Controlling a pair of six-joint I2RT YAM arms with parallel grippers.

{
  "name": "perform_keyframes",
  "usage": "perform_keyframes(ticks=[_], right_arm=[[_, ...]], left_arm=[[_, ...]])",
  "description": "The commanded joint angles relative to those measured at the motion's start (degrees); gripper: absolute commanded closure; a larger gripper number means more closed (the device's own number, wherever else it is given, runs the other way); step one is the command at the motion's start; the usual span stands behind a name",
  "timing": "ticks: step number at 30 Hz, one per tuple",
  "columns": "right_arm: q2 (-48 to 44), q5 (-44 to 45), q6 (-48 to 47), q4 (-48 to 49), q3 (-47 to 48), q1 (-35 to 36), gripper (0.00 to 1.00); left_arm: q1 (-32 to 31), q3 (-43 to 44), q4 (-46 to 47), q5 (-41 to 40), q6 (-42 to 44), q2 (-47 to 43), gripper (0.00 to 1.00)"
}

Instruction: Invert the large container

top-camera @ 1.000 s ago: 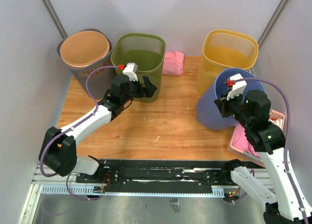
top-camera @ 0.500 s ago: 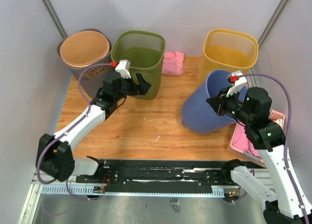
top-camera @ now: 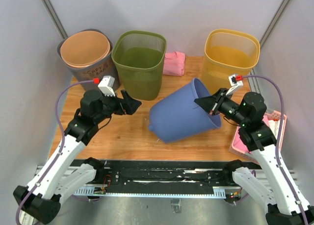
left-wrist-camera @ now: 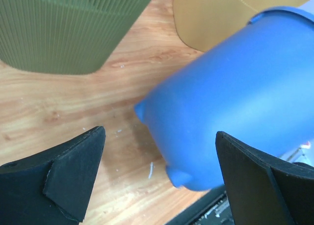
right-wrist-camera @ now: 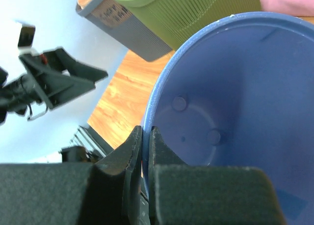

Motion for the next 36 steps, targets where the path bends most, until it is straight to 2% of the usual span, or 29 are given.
perform_keyframes(ticks=[1,7,16,21,29,36], right_arm=[[0.03,-0.05,16.77,18.66,-6.44,1.03,1.00],[1.40,3.10,28.18,25.09,-15.47,1.04,1.00],[1.78,6.21,26.39,17.41,-20.42,0.91,0.99],[2.34,6.66,24.53,14.53,-20.51,0.29,0.90],[4.81,5.77,22.13,12.48,-19.87,-0.59,0.72],[5.58,3.54,20.10,10.62,-19.89,-3.25,0.68]], left_arm=[[0.17,-0.98,-6.54,2.99,-4.91,-4.90,0.01],[0.17,-3.00,-7.16,8.39,-9.27,-7.99,0.01],[0.17,-6.57,-8.43,12.15,-12.66,-8.96,0.01],[0.17,-9.09,-7.25,11.74,-16.77,-9.30,0.01],[0.17,-15.07,1.34,13.59,-22.80,-8.55,0.01],[0.24,-18.13,7.94,12.72,-25.24,-8.54,0.01]])
